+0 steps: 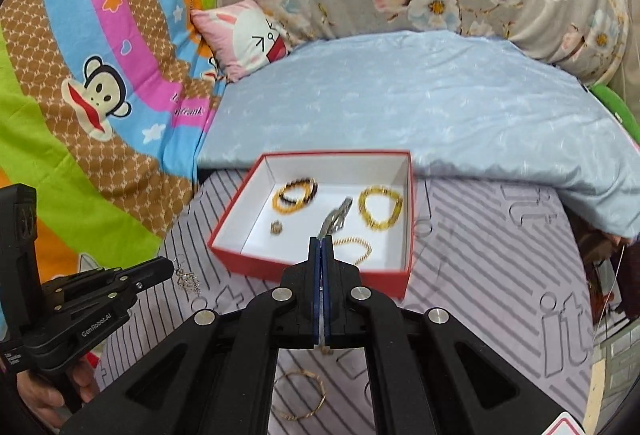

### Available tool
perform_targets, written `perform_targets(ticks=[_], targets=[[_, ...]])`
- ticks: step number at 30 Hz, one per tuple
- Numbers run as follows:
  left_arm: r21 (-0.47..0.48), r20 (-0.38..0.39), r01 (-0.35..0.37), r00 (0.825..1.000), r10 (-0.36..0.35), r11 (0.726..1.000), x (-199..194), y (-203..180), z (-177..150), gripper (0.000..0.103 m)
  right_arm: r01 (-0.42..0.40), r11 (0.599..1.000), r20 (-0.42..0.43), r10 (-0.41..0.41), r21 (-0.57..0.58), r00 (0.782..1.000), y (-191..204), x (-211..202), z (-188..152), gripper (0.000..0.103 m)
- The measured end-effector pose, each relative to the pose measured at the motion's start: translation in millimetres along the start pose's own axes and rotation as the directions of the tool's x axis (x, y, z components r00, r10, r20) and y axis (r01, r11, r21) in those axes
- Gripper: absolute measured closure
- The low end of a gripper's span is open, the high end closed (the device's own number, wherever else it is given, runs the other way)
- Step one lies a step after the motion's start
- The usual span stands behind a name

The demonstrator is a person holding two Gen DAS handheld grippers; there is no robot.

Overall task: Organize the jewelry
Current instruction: 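Carry both held pieces into the red box and open both tools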

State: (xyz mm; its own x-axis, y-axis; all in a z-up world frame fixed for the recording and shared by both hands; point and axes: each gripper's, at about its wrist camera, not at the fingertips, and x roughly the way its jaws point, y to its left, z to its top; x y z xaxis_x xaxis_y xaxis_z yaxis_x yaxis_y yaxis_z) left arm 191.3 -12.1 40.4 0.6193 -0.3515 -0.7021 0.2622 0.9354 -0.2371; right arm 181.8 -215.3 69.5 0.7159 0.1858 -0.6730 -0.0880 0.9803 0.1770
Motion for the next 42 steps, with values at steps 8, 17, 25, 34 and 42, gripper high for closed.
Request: perform_targets(ticks=[8, 17, 25, 34, 42], targets=[[0.038, 0.058, 0.001, 0.998, -0.004, 0.999, 23.5, -13.7, 53.0, 0.103, 0.006, 1.0, 0.006, -0.006, -0.01, 1.0, -10.6, 33.8, 43.5, 0.103], [0.024, 0.011, -0.008, 1.0, 0.008, 1.0, 84.7, -14.9, 74.4, 0.103, 0.01, 1.0, -0.055, -0.009, 0.009, 0.998, -21.2, 88.7, 48.4, 0.103], [0.01, -0.03, -0.025, 0.999, 0.026, 1.0, 117.8, -10.5, 76.3, 0.103, 0.012, 1.0, -0.099, -0.009, 0.023, 0.995, -29.2, 117.5, 41.3, 0.102], [-0.03, -0.012, -0.077, 0.997, 0.076, 0.997, 118.8, 3.4, 76.5, 0.061, 0.03, 0.999, -0.077, -0.027, 0.034, 0.997, -33.1, 110.7, 42.3, 0.093], [-0.034, 0.012, -0.109, 0.994, 0.109, 0.993, 94.1, 11.6, 69.8, 0.061, 0.051, 0.998, -0.048, -0.049, 0.028, 0.998, -30.1, 75.1, 28.3, 0.084]])
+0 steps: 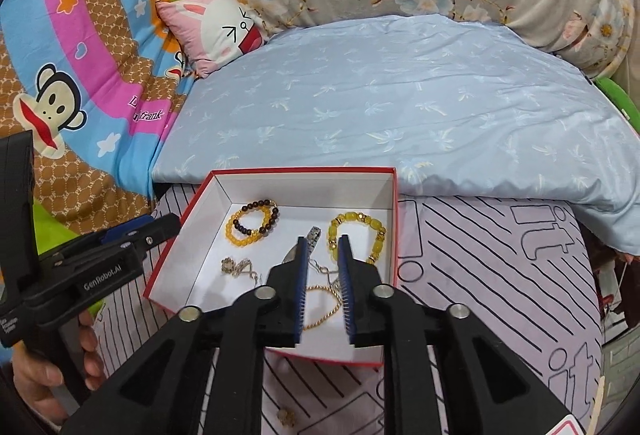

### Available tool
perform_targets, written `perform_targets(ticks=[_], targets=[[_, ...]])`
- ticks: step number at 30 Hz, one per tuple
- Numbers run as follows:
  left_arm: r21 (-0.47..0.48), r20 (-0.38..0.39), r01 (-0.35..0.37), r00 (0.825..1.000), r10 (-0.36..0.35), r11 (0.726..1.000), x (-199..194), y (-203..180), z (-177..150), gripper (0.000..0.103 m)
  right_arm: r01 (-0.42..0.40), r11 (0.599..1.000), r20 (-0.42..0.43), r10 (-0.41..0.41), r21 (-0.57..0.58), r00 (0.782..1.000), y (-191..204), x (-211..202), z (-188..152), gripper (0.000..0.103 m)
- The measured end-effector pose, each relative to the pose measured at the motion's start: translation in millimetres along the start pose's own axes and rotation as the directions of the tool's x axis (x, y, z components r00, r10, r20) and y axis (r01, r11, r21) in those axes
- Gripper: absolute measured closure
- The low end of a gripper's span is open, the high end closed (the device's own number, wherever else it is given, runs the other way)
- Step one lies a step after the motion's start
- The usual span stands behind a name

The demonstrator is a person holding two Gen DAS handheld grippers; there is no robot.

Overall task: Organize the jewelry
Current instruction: 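Carry both held pieces into the red box and open both tools, then move the left tool to the gold bangle while the right tool approaches the gold flower brooch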

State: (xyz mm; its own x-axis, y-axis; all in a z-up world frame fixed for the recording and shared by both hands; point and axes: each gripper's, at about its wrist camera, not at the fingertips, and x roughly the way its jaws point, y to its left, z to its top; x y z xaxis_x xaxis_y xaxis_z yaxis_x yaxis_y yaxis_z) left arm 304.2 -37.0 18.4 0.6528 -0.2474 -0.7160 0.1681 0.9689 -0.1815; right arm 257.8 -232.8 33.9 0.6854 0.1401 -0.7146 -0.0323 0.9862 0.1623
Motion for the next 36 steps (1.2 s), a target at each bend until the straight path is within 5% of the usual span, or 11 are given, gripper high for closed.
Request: perform_targets(ticks=[15, 24, 36], targets=[[-0.006, -0.023, -0.031, 0.999, 0.031, 1.0, -41.7, 5.3, -54.5, 0.061, 0.017, 1.0, -0.06, -0.016, 0.002, 0.998, 6.9, -33.8, -71.9, 0.083], [0.0, -0.109, -0.038, 0.993, 0.038, 0.999, -44.2, 7.7, -109.0, 0.06, -0.029, 0.999, -0.192, 0.033, 0.023, 0.981, 18.4, 0.2, -124.5, 0.083], [-0.005, -0.203, -0.032, 0.979, 0.03, 0.999, -38.0, 13.9, -150.3, 0.06, -0.031, 0.999, -0.236, 0.036, 0.023, 0.971, 25.5, 34.5, -131.3, 0.083]])
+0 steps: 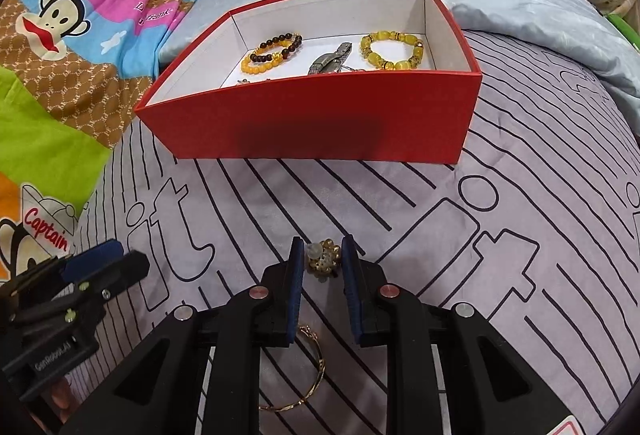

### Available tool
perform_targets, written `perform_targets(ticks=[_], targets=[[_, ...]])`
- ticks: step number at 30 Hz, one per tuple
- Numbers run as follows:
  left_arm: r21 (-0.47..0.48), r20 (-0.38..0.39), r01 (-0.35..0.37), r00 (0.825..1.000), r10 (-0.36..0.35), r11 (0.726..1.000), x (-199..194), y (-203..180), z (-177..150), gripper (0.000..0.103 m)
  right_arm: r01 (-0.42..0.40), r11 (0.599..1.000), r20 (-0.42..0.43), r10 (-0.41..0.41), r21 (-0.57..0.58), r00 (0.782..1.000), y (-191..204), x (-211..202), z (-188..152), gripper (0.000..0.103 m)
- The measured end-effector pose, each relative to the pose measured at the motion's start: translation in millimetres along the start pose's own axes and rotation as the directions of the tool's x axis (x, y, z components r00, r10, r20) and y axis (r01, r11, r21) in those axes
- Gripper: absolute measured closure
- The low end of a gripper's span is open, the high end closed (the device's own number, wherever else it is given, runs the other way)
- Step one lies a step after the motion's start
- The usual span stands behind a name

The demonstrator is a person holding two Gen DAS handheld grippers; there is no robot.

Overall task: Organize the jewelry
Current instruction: 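Move the left tool to the gold bangle while the right tool approaches the gold flower brooch, then grasp the gold bangle with the left tool while the right tool grasps the gold flower brooch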

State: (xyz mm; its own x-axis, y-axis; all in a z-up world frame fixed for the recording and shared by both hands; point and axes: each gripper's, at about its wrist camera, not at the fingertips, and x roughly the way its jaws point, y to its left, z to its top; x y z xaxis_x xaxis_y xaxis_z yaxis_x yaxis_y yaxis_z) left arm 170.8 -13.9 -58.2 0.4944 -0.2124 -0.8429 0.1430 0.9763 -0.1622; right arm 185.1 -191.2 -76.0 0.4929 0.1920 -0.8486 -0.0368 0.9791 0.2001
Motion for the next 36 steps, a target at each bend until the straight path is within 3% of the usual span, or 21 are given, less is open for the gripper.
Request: perform_targets(ticks=[7, 18, 25, 32, 36], targets=[[0.016, -0.014, 0.022, 1.0, -0.022, 1.0, 1.5, -9.5, -5.3, 0.06, 0.009, 1.0, 0.001, -0.009, 0.005, 1.0, -5.4, -4.4, -3.4, 0.088], [0.054, -0.061, 0.125, 0.991, -0.121, 0.991, 7.6, -43.8, -19.5, 0.06, 0.069, 0.989, 0.06, -0.077, 0.134, 0.995, -47.7, -65.1, -40.8, 0.088], [0.113, -0.062, 0.12, 0.992, -0.113, 0.986, 15.7, -67.5, -29.7, 0.061, 0.09, 0.983, 0.047, -0.099, 0.157, 0.994, -62.2, -79.2, -60.2, 0.088], [0.161, -0.05, 0.109, 0.994, -0.102, 0.981, 19.9, -77.0, -29.9, 0.097, 0.085, 0.985, 0.055, -0.094, 0.153, 0.994, -61.8, -80.9, -61.2, 0.088], [0.168, -0.049, 0.111, 0.993, -0.104, 0.98, 20.1, -75.6, -30.1, 0.102, 0.081, 0.985, 0.057, -0.09, 0.15, 0.994, -59.6, -81.5, -61.1, 0.088]])
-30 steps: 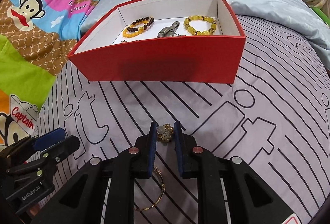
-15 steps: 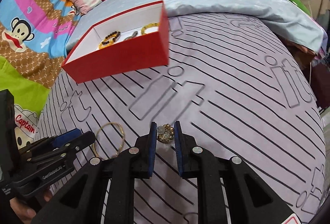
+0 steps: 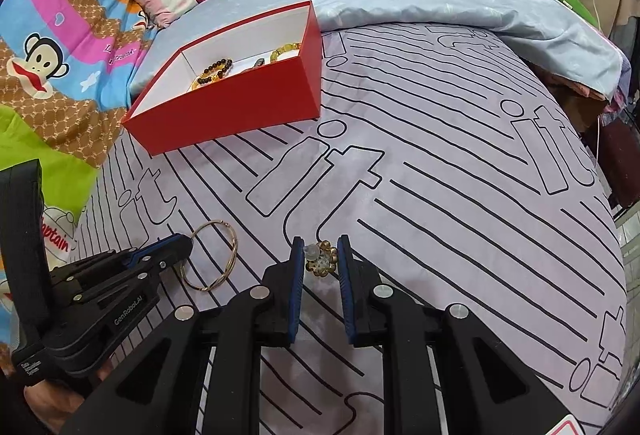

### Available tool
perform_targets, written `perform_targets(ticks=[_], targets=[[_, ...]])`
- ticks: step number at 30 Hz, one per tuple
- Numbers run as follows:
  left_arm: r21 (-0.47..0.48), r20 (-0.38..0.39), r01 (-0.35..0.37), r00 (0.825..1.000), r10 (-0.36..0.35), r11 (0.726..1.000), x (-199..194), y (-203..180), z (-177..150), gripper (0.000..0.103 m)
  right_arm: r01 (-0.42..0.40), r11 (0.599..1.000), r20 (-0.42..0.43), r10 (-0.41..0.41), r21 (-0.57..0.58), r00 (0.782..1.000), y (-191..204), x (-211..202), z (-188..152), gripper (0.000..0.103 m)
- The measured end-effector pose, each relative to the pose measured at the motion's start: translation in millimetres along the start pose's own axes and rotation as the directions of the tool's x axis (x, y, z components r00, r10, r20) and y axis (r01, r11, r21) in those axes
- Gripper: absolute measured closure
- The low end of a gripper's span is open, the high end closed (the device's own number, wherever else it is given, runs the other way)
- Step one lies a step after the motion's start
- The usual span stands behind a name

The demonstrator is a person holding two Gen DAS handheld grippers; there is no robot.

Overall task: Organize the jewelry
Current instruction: 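Grasp the gold bangle with the left tool while the right tool grasps the gold flower brooch, then carry the bangle and brooch into the red box and open both tools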

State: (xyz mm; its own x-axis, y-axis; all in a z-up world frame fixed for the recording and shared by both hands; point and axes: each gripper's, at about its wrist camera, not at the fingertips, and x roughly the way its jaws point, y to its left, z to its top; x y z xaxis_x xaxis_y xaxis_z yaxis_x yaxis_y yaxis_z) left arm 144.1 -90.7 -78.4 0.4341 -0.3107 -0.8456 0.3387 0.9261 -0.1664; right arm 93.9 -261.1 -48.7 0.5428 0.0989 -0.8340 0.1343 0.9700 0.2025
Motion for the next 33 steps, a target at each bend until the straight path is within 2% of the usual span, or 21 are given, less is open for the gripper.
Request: perform_targets(ticks=[8, 19, 27, 33], targets=[[-0.018, 0.006, 0.029, 1.0, -0.029, 0.999, -9.0, 6.8, 2.9, 0.102, -0.009, 1.0, 0.008, 0.009, -0.006, 1.0, 4.8, -3.6, 1.8, 0.088], [-0.056, 0.104, 0.074, 0.992, -0.067, 0.996, -60.4, 23.4, 30.6, 0.102, -0.055, 0.997, 0.07, 0.058, -0.05, 0.996, 28.7, -20.6, 23.8, 0.088], [-0.066, 0.222, 0.054, 0.974, -0.038, 0.996, -85.3, 42.9, 88.4, 0.102, -0.097, 0.987, 0.138, 0.115, -0.127, 0.984, 57.0, -18.2, 87.4, 0.088], [-0.078, 0.265, -0.001, 0.964, 0.022, 0.997, -66.4, 59.6, 139.3, 0.102, -0.095, 0.983, 0.15, 0.119, -0.157, 0.982, 72.4, 10.5, 140.2, 0.088]])
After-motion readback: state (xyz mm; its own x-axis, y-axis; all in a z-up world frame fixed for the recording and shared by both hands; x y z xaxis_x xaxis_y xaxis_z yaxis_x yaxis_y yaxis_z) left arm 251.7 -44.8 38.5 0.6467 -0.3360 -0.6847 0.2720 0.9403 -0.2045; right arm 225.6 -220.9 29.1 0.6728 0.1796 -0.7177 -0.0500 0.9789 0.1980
